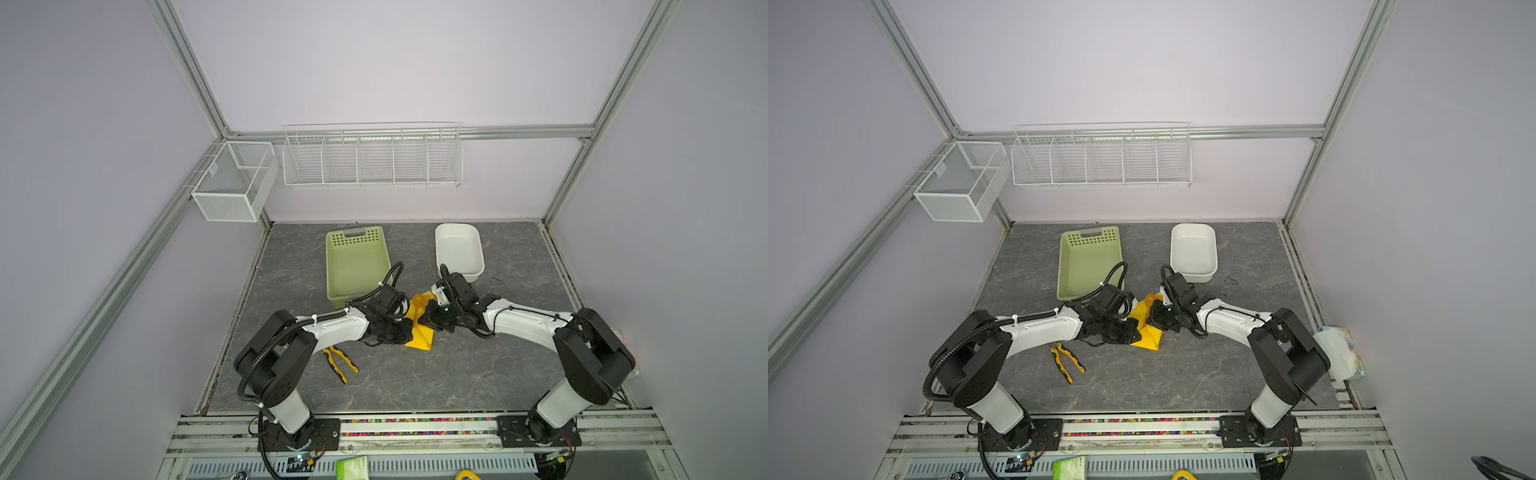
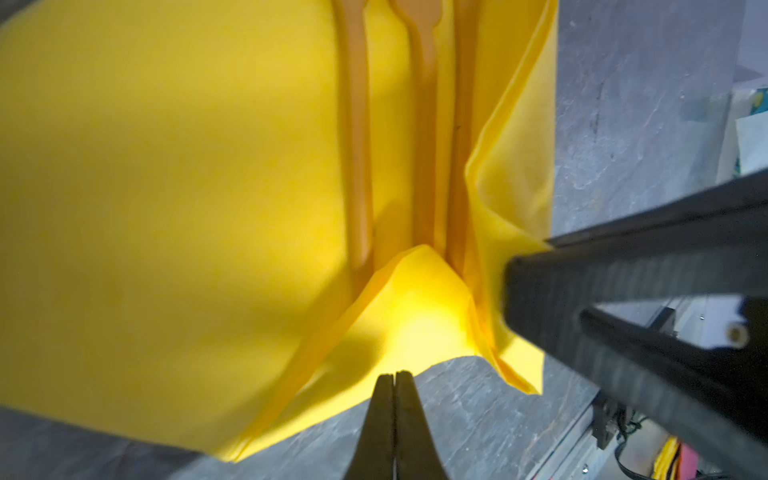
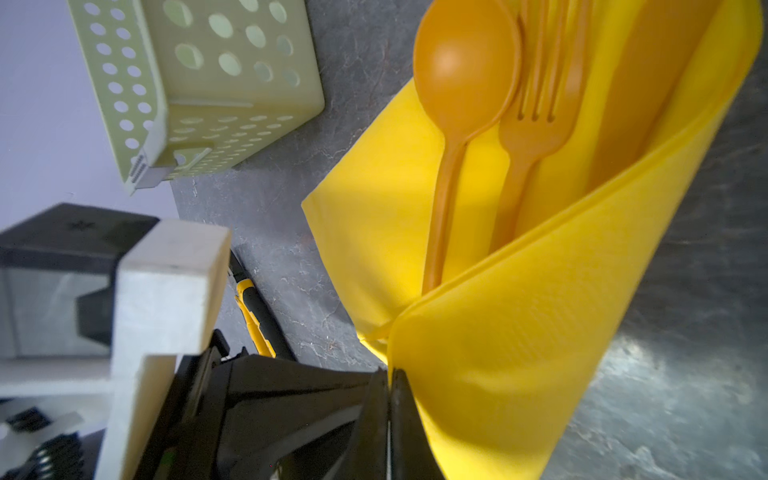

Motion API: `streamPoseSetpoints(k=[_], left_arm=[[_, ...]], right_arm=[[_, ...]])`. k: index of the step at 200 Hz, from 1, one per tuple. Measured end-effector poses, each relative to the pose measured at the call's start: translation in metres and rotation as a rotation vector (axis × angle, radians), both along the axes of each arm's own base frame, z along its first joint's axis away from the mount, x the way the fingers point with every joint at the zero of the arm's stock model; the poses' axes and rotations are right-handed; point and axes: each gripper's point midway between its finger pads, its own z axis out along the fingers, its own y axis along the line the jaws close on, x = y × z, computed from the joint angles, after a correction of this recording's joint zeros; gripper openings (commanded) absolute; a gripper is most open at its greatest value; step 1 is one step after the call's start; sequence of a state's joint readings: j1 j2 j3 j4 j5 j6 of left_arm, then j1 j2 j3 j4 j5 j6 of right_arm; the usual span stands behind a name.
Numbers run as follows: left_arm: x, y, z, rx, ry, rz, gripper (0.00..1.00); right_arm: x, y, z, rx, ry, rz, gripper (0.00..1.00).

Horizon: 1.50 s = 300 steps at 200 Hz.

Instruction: Place the utensils on the paper napkin and roll it up

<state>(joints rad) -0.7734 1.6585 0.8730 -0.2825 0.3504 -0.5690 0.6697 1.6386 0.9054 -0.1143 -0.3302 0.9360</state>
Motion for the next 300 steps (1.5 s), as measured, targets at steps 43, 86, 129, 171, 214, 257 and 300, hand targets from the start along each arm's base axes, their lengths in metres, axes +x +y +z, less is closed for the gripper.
streamPoseSetpoints(k=[43,86,129,171,214,257,300], left_arm=[[0.002,0.018,-0.012,0.053,0.009,0.030,0.00],[0.001,0.019,-0.016,0.064,0.013,0.016,0.00],[0.001,0.017,-0.016,0.051,0.019,0.010,0.00],[0.001,0.016,-0.016,0.049,0.019,0.009,0.00],[0.000,0.016,-0.015,0.047,0.020,0.008,0.00],[-0.001,0.015,-0.015,0.042,0.024,0.005,0.00],[-0.002,0.014,-0.015,0.030,0.032,0.003,0.00]], right_arm=[[0.001,0.003,-0.004,-0.006,0.008,0.003,0.07],[0.001,0.012,-0.004,-0.004,0.006,0.022,0.07],[0.003,0.023,-0.001,0.007,-0.001,0.037,0.07],[0.002,0.033,-0.013,0.002,0.016,0.056,0.07],[0.000,0.037,-0.022,0.000,0.030,0.064,0.07],[-0.002,0.041,-0.033,0.002,0.048,0.074,0.07],[-0.001,0.043,-0.040,0.003,0.056,0.077,0.07]])
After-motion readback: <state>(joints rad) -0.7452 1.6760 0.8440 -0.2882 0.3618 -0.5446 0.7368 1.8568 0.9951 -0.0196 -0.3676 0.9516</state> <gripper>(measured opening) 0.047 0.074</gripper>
